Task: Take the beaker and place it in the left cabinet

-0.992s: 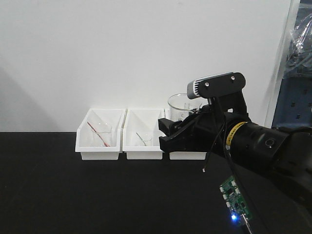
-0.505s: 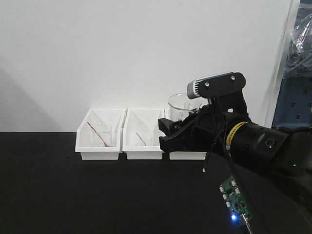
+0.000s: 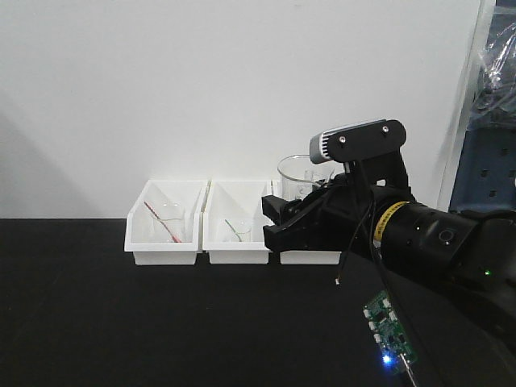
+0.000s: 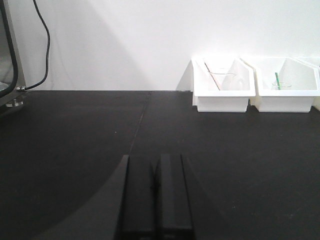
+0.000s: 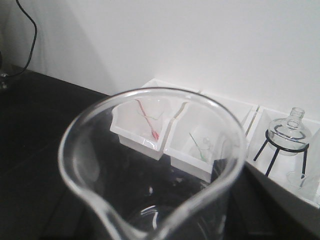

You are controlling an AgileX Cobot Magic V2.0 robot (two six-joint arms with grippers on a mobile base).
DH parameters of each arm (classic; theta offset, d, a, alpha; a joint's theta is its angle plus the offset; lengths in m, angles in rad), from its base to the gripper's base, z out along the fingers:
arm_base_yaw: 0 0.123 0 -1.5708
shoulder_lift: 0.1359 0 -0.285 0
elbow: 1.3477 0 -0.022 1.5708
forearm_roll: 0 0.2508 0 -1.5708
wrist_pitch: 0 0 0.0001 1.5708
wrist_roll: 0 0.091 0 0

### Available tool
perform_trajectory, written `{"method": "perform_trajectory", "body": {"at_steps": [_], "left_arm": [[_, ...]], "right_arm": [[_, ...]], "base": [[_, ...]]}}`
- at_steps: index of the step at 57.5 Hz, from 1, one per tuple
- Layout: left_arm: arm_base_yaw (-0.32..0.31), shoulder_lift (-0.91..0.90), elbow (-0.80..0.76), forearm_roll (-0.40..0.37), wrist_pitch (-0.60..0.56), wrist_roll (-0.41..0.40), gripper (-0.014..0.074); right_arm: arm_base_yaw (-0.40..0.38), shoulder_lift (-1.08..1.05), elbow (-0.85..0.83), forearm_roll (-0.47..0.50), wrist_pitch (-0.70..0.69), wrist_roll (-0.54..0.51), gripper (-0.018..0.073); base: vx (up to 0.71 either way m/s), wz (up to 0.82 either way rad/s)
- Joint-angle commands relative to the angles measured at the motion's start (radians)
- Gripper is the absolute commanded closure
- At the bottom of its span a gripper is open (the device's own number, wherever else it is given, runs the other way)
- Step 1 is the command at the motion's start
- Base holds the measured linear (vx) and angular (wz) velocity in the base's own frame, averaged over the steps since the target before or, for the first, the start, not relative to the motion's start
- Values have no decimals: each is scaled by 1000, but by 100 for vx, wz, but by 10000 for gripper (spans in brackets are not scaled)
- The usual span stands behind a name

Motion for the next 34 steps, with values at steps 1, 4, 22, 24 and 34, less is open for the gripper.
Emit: {"method": "perform_trajectory", "body": {"at_steps": [1,4,22,24,34], "left_arm": [[-3,-10,-18,-5,-88,-2,603],[-3,-10,-18,-5,-88,-2,603],[-3,-10,-18,-5,-88,-2,603],[-3,-10,-18,-5,-88,-2,603],[-3,-10,-18,-5,-88,-2,603]], "right_arm": [[-2,-42,-32,-4,-66,-4,382],[-2,-42,-32,-4,-66,-4,382],[-3,-42,-32,-4,-66,-4,382],[-3,-42,-32,-4,-66,-4,382],[-3,-42,-32,-4,-66,-4,382]], "base": [[0,0],[0,-1],[-3,0],[-9,0],[-13,0]]}}
